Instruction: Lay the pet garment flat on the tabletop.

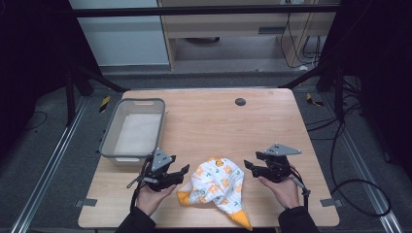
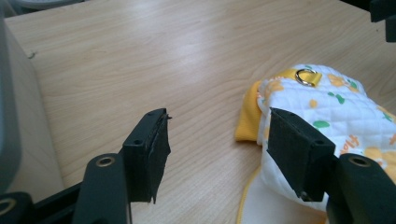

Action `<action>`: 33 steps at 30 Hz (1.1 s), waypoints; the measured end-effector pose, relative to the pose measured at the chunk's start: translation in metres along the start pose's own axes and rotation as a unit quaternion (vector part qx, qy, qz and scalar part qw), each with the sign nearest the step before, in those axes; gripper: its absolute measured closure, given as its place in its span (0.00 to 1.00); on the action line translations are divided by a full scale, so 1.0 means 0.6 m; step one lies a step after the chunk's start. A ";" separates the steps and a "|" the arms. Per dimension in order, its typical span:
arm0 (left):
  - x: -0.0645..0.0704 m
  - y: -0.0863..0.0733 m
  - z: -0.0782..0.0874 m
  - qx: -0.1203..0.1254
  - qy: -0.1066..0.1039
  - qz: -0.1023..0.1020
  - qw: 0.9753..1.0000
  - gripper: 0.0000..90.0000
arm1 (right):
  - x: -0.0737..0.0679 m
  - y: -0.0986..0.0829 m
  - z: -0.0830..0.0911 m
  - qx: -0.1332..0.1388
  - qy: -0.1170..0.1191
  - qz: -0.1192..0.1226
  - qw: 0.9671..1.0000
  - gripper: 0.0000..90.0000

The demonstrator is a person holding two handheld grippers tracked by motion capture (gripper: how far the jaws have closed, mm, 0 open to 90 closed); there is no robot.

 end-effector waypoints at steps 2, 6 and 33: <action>0.005 -0.001 -0.004 -0.004 -0.006 0.001 1.000 0.42 | -0.003 -0.004 -0.009 -0.005 0.006 0.001 1.000 0.47; 0.009 0.000 -0.008 -0.005 -0.015 0.008 1.000 0.43 | -0.009 -0.009 -0.019 -0.018 0.015 0.001 1.000 0.50; 0.044 -0.029 -0.068 -0.091 -0.074 0.000 0.993 0.87 | -0.040 -0.032 -0.069 -0.090 0.062 0.024 0.994 0.85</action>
Point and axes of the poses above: each handheld gripper's, and its own axes: z roughly backward along the jaws, y roughly out of its top, x roughly to its right, the point moved 2 cm from there along -z, roughly forward along the jaws, and after that the axes turned 3 degrees about x, right-handed, at the moved point
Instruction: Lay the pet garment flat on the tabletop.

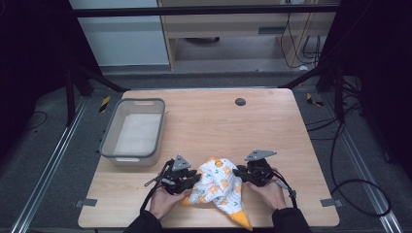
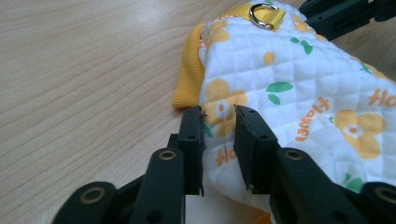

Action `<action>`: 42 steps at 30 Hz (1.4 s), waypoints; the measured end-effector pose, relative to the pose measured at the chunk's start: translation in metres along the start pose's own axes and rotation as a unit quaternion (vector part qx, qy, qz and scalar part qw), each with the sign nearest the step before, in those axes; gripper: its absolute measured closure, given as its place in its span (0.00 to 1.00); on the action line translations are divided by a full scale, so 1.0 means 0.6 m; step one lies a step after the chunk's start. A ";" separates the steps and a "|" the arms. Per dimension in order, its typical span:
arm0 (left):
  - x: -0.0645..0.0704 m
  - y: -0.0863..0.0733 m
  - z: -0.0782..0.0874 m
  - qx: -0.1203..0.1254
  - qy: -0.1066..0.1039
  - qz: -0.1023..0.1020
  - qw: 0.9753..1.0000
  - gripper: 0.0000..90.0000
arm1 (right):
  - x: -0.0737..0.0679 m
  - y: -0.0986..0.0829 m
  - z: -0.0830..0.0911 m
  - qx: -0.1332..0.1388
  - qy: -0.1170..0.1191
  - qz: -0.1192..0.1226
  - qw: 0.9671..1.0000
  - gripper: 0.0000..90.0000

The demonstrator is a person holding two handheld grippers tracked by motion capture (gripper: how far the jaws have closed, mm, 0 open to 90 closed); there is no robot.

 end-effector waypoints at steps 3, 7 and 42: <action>0.001 -0.001 -0.002 -0.006 -0.002 0.006 1.000 0.94 | 0.000 0.000 -0.001 -0.003 0.002 -0.003 1.000 0.93; 0.001 0.000 0.002 -0.005 -0.011 0.011 1.000 0.97 | 0.000 0.002 0.003 0.001 0.002 -0.007 1.000 0.97; -0.012 0.162 0.103 0.195 0.103 -0.029 0.975 0.97 | -0.017 0.129 0.077 0.235 -0.098 0.036 0.966 0.90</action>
Point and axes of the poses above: each handheld gripper's, and its own axes: z roughly backward along the jaws, y roughly out of its top, x roughly to its right, the point moved 2 cm from there along -z, roughly forward along the jaws, and after that the axes turned 3 degrees about x, right-handed, at the moved point
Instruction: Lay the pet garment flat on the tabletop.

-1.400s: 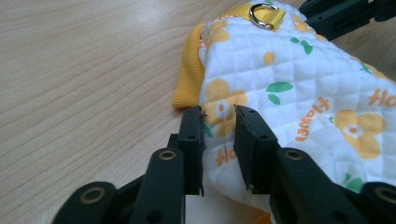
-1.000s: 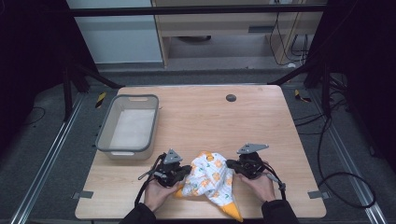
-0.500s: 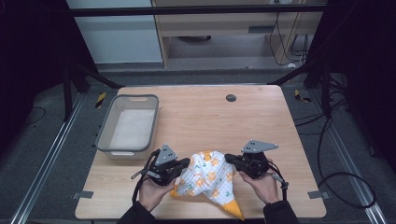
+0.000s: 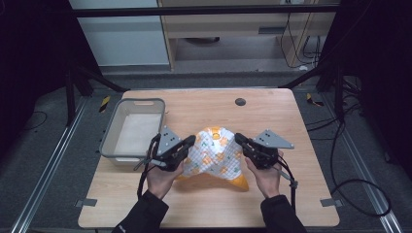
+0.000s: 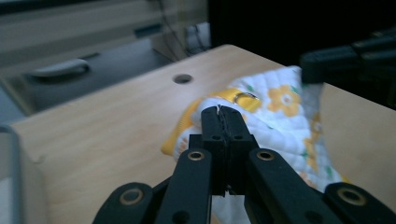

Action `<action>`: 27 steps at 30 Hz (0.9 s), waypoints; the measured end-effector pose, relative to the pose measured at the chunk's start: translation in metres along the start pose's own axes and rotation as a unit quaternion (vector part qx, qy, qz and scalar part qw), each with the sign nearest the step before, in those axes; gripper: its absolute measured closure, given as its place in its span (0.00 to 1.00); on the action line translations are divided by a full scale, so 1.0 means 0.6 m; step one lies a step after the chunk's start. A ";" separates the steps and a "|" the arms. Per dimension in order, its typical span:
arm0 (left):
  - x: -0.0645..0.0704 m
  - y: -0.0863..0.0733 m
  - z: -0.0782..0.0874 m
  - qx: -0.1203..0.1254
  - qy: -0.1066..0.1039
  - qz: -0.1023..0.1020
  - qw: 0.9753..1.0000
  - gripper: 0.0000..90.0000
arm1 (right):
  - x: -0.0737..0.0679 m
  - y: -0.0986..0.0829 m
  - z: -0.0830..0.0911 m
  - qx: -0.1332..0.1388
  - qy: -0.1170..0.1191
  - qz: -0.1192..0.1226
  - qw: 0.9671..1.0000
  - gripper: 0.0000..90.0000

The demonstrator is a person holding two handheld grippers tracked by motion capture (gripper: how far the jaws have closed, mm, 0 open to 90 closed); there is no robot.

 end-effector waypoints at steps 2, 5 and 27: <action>-0.019 -0.007 -0.031 -0.019 0.022 0.023 0.999 0.72 | 0.010 -0.010 -0.023 -0.030 -0.029 0.001 0.999 0.76; -0.039 -0.030 -0.045 -0.051 0.016 0.047 0.997 0.54 | 0.023 -0.031 -0.039 -0.071 -0.046 -0.002 0.996 0.67; -0.040 -0.156 0.070 -0.115 -0.021 0.017 0.993 0.35 | 0.007 -0.097 0.090 -0.130 0.039 -0.016 0.991 0.42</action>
Point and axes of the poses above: each handheld gripper's, and its own axes: z roughly backward along the jaws, y roughly out of its top, x roughly to its right, the point moved 2 cm from there along -z, roughly forward along the jaws, and after that the axes turned 3 degrees about x, right-handed, at the moved point
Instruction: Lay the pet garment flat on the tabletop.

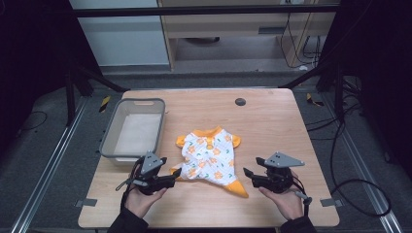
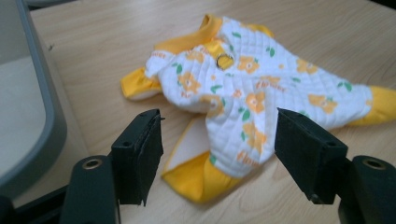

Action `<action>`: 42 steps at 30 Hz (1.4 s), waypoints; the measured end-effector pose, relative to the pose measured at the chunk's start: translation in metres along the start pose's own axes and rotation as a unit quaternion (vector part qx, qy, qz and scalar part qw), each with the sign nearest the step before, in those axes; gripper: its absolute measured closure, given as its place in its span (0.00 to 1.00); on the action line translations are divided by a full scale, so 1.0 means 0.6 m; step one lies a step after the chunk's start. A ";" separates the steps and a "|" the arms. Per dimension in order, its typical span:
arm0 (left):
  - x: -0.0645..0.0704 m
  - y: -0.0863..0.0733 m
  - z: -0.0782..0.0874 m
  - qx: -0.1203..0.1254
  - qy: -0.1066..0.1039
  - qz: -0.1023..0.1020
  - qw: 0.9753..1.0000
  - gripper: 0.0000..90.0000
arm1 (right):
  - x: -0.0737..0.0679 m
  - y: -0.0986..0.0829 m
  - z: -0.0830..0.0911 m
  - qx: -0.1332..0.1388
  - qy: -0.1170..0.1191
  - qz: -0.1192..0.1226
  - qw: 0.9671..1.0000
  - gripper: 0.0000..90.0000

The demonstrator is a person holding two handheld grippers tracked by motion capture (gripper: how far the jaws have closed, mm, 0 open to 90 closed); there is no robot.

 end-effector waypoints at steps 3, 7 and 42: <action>-0.001 -0.028 -0.003 -0.020 0.001 0.000 1.000 0.36 | -0.007 -0.014 0.004 -0.007 0.005 0.000 1.000 0.43; -0.007 -0.044 -0.010 -0.031 0.003 0.006 1.000 0.37 | -0.011 -0.040 0.001 -0.025 0.010 -0.001 1.000 0.43; 0.020 -0.013 -0.002 -0.042 -0.089 -0.005 0.995 0.96 | -0.039 -0.038 0.012 -0.014 0.076 -0.007 0.997 0.90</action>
Point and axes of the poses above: each handheld gripper's, and its own axes: z roughly backward along the jaws, y roughly out of its top, x roughly to its right, the point moved 2 cm from there along -z, roughly forward along the jaws, and after that the axes turned 3 degrees about x, right-handed, at the moved point
